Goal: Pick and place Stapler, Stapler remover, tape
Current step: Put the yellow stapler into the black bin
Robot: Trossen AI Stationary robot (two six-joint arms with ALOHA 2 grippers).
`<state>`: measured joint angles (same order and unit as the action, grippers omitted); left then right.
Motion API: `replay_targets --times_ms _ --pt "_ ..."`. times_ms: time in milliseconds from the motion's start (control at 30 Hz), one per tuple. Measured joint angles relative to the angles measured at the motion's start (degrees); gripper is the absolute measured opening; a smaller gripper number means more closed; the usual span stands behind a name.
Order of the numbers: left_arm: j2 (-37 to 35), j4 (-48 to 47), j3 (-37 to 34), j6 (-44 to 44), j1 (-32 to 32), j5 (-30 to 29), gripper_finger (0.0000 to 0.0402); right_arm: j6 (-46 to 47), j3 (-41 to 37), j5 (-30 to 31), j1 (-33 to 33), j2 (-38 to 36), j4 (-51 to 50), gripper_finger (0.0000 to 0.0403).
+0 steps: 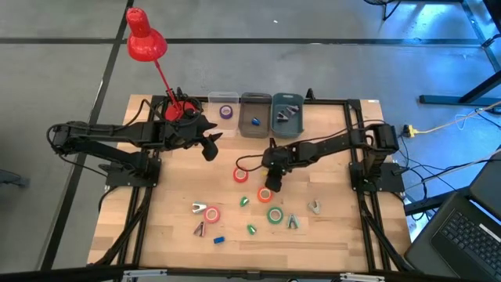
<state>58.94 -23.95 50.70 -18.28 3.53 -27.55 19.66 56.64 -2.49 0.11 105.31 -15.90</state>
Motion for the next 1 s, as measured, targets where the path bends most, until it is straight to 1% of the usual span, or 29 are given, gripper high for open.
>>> replay_targets --times_ms 33,100,167,233,300,367,467,567,700,767,1000 --pt "0.0 0.0 0.0 0.0 0.0 0.0 0.018 0.1 0.7 -1.4 -0.2 -0.2 -1.3 0.0048" --pt "0.0 0.0 0.0 0.0 0.0 0.0 0.018 -0.2 3.1 -4.5 -0.6 -1.0 -5.7 0.0048" --pt "0.0 -0.1 0.0 0.0 0.0 0.0 0.018 -1.6 7.7 -5.8 -1.3 -2.4 -11.7 0.0048" --pt "0.0 0.0 0.0 0.0 0.0 -0.1 0.018 -5.8 13.7 -5.4 -2.4 -4.0 -19.4 0.0048" --pt "0.0 0.0 0.0 0.0 0.0 -0.1 0.018 -10.7 20.3 -3.0 -4.0 -5.0 -26.1 0.0048" --pt "0.0 0.2 0.0 0.0 0.0 -0.1 0.018 -15.1 27.6 -1.3 -6.3 -5.6 -30.6 0.0048" --pt "0.0 0.1 0.0 -0.2 0.0 -0.3 0.018 -19.7 36.2 -1.0 -11.4 -5.9 -32.1 0.0048" --pt "0.0 0.1 0.0 -0.4 0.0 -0.3 0.018 -21.3 42.4 -4.1 -17.5 -5.3 -32.3 0.0048" --pt "0.0 -0.1 0.0 -0.4 0.0 -1.1 0.018 -22.5 48.7 -8.6 -24.6 -2.5 -33.1 0.0048" --pt "0.2 0.0 0.0 -0.4 0.0 -1.8 0.018 -23.8 51.1 -9.6 -27.2 0.0 -34.1 0.0048" --pt "0.2 0.2 0.0 -0.4 0.0 -2.8 0.018 -29.5 59.3 -11.7 -31.6 12.6 -40.1 0.0048"
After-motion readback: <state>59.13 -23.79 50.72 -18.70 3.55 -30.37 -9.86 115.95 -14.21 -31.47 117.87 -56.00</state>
